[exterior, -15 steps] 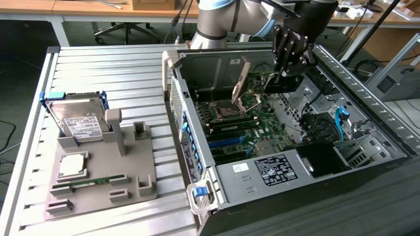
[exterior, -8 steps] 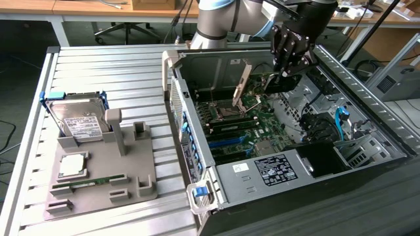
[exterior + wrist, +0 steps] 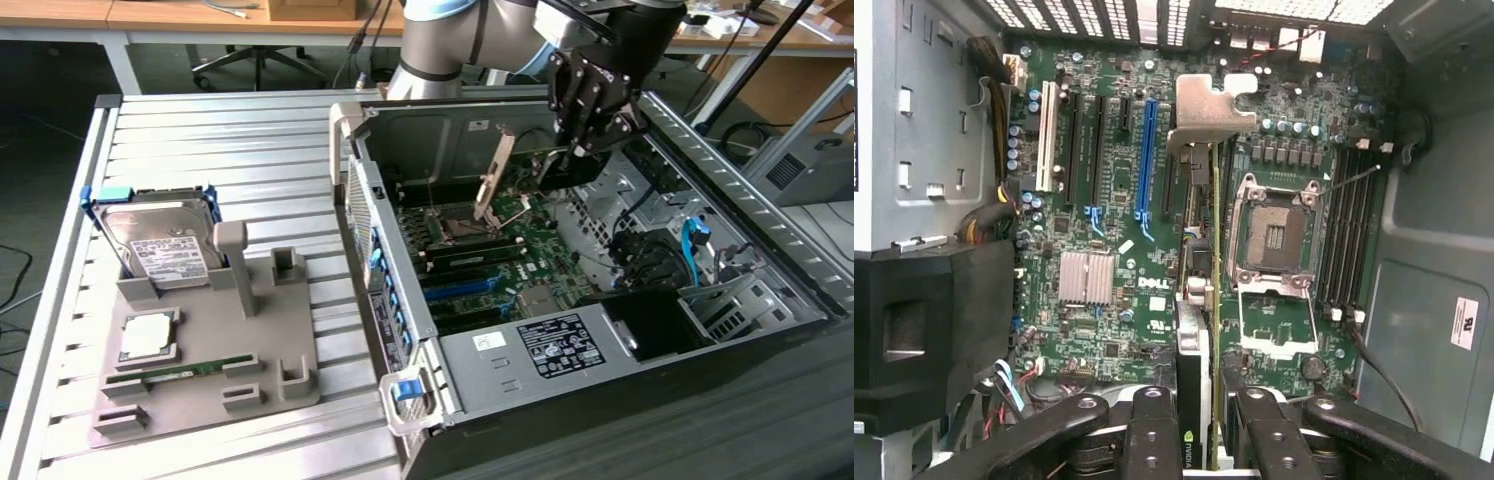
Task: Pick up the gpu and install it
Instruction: 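Insert the gpu into the slot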
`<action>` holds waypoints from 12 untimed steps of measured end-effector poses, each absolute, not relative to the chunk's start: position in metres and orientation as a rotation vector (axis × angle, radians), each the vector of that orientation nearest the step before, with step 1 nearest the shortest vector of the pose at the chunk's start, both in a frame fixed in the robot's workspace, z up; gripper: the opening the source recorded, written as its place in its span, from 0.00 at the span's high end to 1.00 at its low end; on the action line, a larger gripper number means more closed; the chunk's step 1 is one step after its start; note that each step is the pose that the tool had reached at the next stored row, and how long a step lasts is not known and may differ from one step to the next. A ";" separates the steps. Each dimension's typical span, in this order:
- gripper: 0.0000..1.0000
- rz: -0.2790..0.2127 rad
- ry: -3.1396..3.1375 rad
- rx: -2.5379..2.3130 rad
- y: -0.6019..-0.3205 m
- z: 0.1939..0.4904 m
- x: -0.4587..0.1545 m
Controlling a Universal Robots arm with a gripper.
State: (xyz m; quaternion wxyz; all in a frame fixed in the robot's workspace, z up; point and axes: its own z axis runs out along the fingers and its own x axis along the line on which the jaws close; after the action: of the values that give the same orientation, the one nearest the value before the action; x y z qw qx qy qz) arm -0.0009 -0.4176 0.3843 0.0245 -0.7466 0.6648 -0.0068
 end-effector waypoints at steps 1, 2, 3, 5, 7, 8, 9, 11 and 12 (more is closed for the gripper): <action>0.73 -0.021 2.046 -2.319 -0.418 0.384 -0.001; 0.73 -0.021 2.042 -2.322 -0.418 0.384 -0.001; 0.73 -0.020 2.041 -2.323 -0.418 0.384 -0.001; 0.73 -0.021 2.056 -2.310 -0.418 0.384 -0.001; 0.73 -0.022 2.103 -2.267 -0.418 0.383 -0.001; 0.73 -0.022 2.115 -2.256 -0.418 0.382 -0.001; 0.73 -0.023 2.120 -2.251 -0.418 0.382 -0.001; 0.73 -0.023 2.121 -2.251 -0.418 0.382 -0.001; 0.73 -0.023 2.121 -2.251 -0.418 0.382 -0.001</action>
State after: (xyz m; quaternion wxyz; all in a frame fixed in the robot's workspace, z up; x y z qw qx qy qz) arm -0.0009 -0.4176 0.3822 0.0244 -0.7276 0.6856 -0.0073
